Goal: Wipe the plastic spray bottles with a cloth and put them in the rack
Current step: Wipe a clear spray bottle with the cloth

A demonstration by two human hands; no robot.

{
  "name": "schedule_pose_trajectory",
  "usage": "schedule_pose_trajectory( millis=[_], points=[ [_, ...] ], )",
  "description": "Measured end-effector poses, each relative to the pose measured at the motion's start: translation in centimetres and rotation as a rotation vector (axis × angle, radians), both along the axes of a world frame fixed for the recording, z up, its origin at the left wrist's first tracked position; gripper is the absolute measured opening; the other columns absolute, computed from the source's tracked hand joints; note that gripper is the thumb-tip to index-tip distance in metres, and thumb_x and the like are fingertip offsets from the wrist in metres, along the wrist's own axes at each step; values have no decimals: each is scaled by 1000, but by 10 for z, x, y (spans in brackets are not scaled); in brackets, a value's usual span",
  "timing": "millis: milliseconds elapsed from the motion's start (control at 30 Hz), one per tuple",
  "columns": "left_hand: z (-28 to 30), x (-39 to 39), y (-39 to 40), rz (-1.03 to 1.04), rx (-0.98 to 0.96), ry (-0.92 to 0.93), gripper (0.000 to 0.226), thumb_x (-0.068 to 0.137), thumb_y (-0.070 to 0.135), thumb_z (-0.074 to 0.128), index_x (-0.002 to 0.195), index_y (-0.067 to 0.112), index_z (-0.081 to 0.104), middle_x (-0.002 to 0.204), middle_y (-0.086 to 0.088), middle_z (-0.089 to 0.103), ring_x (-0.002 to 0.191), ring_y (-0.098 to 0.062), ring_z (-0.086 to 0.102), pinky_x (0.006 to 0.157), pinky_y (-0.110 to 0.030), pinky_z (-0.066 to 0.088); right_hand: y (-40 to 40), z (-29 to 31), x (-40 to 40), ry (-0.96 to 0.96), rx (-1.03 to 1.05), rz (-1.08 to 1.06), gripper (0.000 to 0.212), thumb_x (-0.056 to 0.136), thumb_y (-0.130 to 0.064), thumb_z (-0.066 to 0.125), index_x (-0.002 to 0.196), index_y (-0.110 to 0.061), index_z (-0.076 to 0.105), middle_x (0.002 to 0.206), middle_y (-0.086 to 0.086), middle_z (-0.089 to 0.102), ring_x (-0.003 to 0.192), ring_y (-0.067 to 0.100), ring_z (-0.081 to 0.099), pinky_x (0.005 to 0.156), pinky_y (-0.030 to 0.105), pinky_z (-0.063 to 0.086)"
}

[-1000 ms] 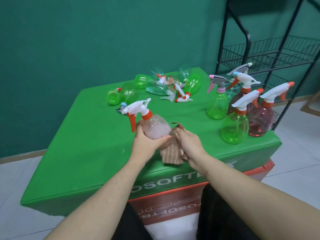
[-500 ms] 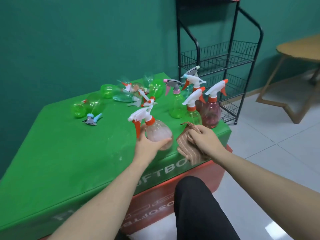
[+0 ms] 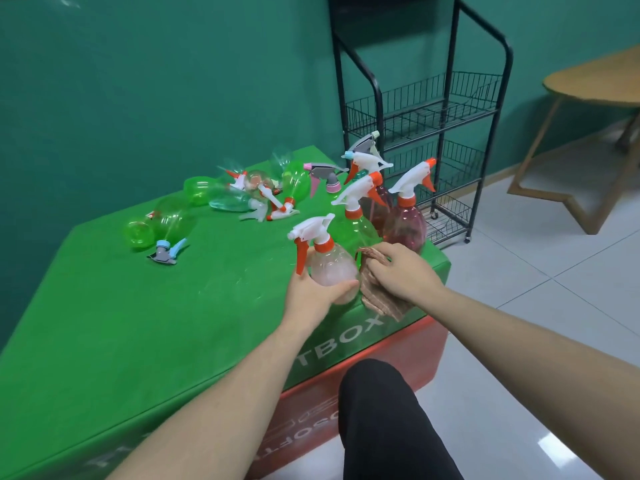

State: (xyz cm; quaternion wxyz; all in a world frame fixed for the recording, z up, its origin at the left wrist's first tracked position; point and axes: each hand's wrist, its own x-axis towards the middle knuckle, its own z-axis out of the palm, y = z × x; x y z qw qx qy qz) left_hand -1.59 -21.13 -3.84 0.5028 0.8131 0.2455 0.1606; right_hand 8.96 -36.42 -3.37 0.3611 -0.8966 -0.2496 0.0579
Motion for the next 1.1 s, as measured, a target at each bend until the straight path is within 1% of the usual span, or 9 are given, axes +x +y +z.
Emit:
schedule_pose_trajectory(
  millis=[167, 300, 467, 600, 700, 767, 867, 967, 1100],
  points=[
    [-2, 14, 8, 5, 2, -28, 91, 64, 31, 96, 141, 26, 47, 129, 12, 53, 118, -11, 51, 99, -23, 36, 13, -2, 15, 22, -5, -10, 25, 92, -36, 50, 107, -31, 68, 101, -4, 69, 92, 24, 64, 80, 37, 53],
    [-5, 25, 13, 1, -19, -26, 89, 64, 27, 96, 139, 24, 48, 124, 12, 53, 117, -12, 53, 99, -23, 38, 21, -7, 26, 53, 8, -10, 22, 94, -33, 51, 106, -33, 69, 100, -4, 70, 94, 23, 63, 76, 33, 47],
    [-10, 36, 17, -8, 12, -37, 86, 65, 28, 96, 136, 28, 48, 122, 13, 53, 114, -10, 52, 95, -22, 38, 22, -11, 33, 109, 10, -46, 23, 96, -34, 51, 110, -29, 68, 102, -3, 71, 97, 23, 63, 84, 35, 51],
    [-11, 43, 14, -23, 6, -45, 86, 66, 27, 96, 137, 26, 47, 123, 13, 52, 112, -9, 51, 94, -21, 37, 12, -15, 31, 132, 17, -50, 14, 96, -33, 51, 100, -33, 64, 89, -7, 68, 90, 21, 63, 72, 32, 47],
    [-13, 48, 7, -43, -4, -44, 89, 65, 27, 96, 140, 25, 47, 125, 13, 52, 114, -9, 51, 96, -22, 38, 1, -14, 28, 128, 36, -76, 13, 95, -33, 52, 99, -34, 64, 87, -9, 67, 87, 19, 61, 70, 31, 43],
    [-14, 50, 1, -46, -12, -45, 90, 65, 26, 96, 141, 23, 47, 126, 13, 52, 115, -9, 52, 98, -22, 39, -7, -13, 25, 130, 45, -94, 11, 93, -33, 52, 86, -35, 60, 82, -11, 66, 84, 18, 61, 67, 31, 41],
    [-14, 52, -8, -60, -32, -52, 85, 66, 21, 95, 138, 20, 49, 121, 13, 55, 105, -4, 55, 88, -11, 40, -18, -11, 22, 155, 57, -116, 16, 91, -28, 52, 77, -31, 58, 73, -11, 64, 77, 14, 59, 62, 30, 40],
    [-14, 54, -13, -63, -9, -47, 93, 65, 27, 96, 143, 22, 45, 132, 5, 53, 114, -10, 51, 93, -21, 38, -28, -8, 20, 183, 51, -120, 15, 90, -26, 52, 78, -27, 61, 71, -10, 64, 73, 10, 59, 60, 28, 40],
    [-15, 58, -21, -55, 8, -54, 93, 66, 27, 95, 142, 23, 43, 131, 8, 48, 118, -9, 46, 99, -24, 35, -44, -8, 18, 200, 43, -141, 19, 90, -28, 53, 71, -27, 57, 69, -9, 62, 72, 12, 57, 63, 30, 42]
  ],
)
